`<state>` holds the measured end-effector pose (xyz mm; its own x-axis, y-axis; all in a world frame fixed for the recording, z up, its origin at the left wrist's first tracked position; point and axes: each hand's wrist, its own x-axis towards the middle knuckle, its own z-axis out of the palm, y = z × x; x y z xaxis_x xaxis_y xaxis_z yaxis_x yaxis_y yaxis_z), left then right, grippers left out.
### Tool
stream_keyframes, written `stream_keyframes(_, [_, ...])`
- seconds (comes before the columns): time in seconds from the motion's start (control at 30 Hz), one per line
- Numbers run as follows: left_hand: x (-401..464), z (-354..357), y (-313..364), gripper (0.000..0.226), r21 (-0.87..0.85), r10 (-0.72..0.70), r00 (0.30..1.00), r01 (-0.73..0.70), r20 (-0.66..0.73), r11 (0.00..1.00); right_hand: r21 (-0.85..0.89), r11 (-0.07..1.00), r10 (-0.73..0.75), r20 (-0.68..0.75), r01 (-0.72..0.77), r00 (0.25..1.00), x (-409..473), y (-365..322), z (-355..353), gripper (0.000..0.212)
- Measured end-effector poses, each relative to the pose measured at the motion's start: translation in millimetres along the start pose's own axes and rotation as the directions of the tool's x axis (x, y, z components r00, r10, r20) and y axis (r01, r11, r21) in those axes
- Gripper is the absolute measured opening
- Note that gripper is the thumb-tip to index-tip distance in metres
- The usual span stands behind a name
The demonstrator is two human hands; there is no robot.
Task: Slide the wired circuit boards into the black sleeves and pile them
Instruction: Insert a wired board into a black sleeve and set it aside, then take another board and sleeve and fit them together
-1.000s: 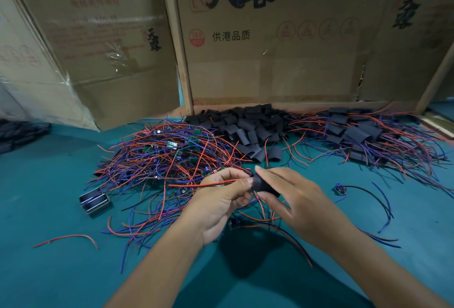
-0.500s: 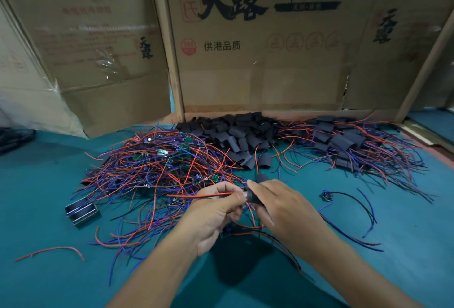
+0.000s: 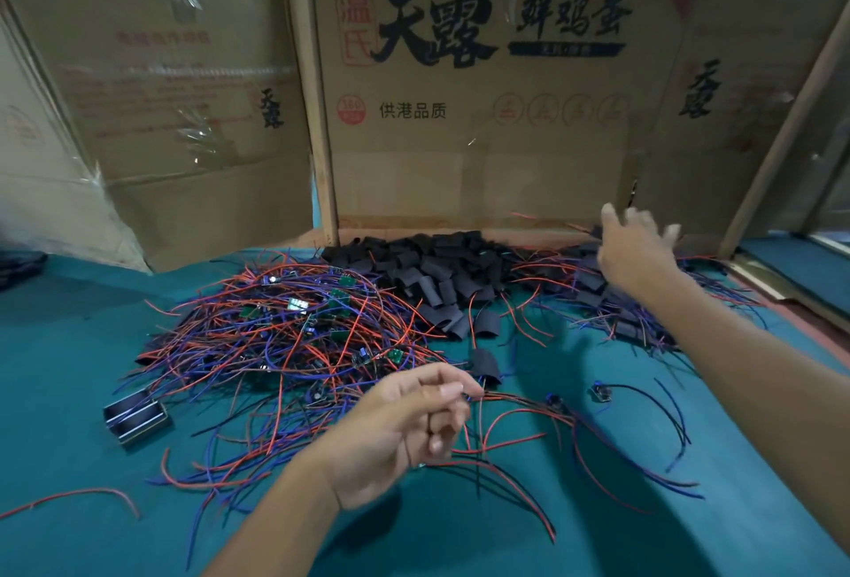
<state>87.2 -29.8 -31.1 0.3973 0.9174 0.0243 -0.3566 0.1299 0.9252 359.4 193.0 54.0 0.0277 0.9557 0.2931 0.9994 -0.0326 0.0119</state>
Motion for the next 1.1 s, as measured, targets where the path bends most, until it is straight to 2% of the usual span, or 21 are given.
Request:
stream_keyframes(0.03, [-1,2,0,0.019,0.027,0.003,0.999,-0.004,0.039,1.0,0.044,0.998,0.04,-0.024,-0.039,0.999,-2,-5,1,0.046])
stream_keyframes(0.07, [-1,3,0,0.019,0.054,0.006,0.999,-0.009,0.05,0.998,0.12,0.992,0.033,-0.047,-0.027,0.998,-11,-15,5,0.038])
stream_keyframes(0.1, [-1,3,1,0.019,0.071,0.018,0.999,-0.021,0.046,0.997,0.212,0.977,-0.006,-0.044,0.015,0.999,-27,-29,11,0.031])
stream_keyframes(0.13, [-1,3,1,0.02,0.073,0.036,0.999,-0.039,0.035,0.997,0.261,0.962,-0.077,-0.012,0.077,0.997,-47,-47,21,0.034])
stream_keyframes(0.23, [1,2,2,0.022,0.018,0.094,0.995,-0.094,0.017,0.995,0.206,0.949,-0.268,0.126,0.239,0.955,-113,-97,50,0.066])
stream_keyframes(0.3, [0,0,1,0.021,-0.01,0.113,0.993,-0.113,0.019,0.994,0.131,0.945,-0.317,0.158,0.299,0.935,-134,-110,61,0.069])
stream_keyframes(0.37, [0,-1,1,0.021,-0.016,0.116,0.993,-0.116,0.0,0.993,0.151,0.948,-0.31,0.22,0.281,0.925,-134,-107,58,0.061])
stream_keyframes(0.43, [1,-2,2,0.022,-0.026,0.129,0.991,-0.129,-0.032,0.991,0.261,0.936,-0.314,0.318,0.236,0.895,-126,-100,49,0.049])
stream_keyframes(0.53, [2,-3,5,0.016,-0.036,0.148,0.985,-0.152,-0.084,0.988,0.377,0.91,-0.32,0.374,0.173,0.87,-115,-85,37,0.019])
stream_keyframes(0.6, [2,-3,6,0.015,-0.035,0.158,0.981,-0.163,-0.113,0.986,0.351,0.919,-0.298,0.313,0.181,0.902,-105,-70,31,0.024])
stream_keyframes(0.67, [2,-3,7,0.015,-0.049,0.166,0.977,-0.174,-0.134,0.984,0.236,0.945,-0.278,0.208,0.228,0.938,-92,-51,25,0.01])
stream_keyframes(0.7, [2,-3,7,0.015,-0.055,0.172,0.975,-0.181,-0.141,0.982,0.166,0.958,-0.257,0.148,0.232,0.955,-85,-41,24,0.009])
stream_keyframes(0.77, [2,-4,8,0.014,-0.056,0.189,0.97,-0.199,-0.152,0.978,0.057,0.973,-0.223,0.013,0.222,0.975,-68,-23,22,0.022])
stream_keyframes(0.9, [4,-7,7,0.014,-0.049,0.263,0.94,-0.28,-0.217,0.959,0.053,0.98,-0.167,-0.285,0.19,0.944,-32,12,19,0.024])
stream_keyframes(0.97, [5,-10,7,0.014,0.034,0.305,0.904,-0.31,-0.3,0.95,0.032,0.993,-0.1,-0.332,0.117,0.938,-18,28,18,0.027])
stream_keyframes(1.03, [5,-14,5,0.013,0.291,0.395,0.823,-0.293,-0.408,0.911,-0.085,0.996,-0.032,-0.257,0.01,0.966,-13,31,21,0.043])
stream_keyframes(1.1, [7,-19,-1,0.017,0.659,0.536,0.73,-0.156,-0.425,0.736,-0.115,0.993,-0.053,-0.119,0.039,0.992,-19,7,29,0.055])
